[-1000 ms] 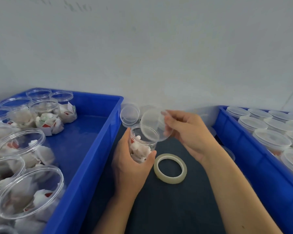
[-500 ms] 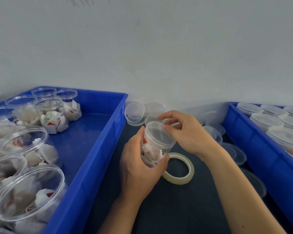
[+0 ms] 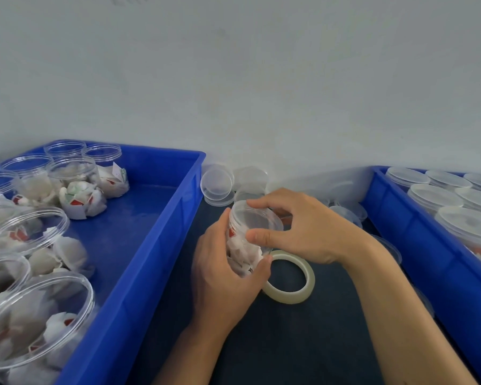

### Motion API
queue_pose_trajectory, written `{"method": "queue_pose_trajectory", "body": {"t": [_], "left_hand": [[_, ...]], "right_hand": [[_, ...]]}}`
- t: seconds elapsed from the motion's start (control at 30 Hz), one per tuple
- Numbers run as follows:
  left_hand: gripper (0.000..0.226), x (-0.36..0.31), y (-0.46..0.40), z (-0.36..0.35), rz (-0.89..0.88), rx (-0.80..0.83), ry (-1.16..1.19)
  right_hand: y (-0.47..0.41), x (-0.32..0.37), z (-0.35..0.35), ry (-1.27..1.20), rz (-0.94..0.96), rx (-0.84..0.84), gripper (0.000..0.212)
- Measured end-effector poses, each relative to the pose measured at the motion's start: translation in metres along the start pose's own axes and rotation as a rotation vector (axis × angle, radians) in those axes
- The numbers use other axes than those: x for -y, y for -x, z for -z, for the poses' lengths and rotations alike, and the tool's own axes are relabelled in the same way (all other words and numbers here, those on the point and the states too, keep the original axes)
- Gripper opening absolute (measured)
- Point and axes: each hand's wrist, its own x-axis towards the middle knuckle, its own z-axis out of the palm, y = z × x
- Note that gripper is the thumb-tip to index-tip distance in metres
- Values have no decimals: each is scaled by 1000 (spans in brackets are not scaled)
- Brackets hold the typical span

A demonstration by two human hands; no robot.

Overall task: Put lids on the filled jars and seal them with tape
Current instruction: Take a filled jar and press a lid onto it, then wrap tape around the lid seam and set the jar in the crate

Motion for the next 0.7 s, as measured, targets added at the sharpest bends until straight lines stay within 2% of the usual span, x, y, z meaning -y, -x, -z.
{"method": "queue_pose_trajectory", "body": {"t": [0.1,0.33,0.7], "left_hand": [[95,0,0,0,-6,15,12],[97,-3,0,0,-16,43,3],[98,-7,2,1,19,75,14]], "right_hand": [[2,0,3,-5,29,54,59],[10,-3,13,2,47,180,65],[9,7,8,104,-49,75,74]]}}
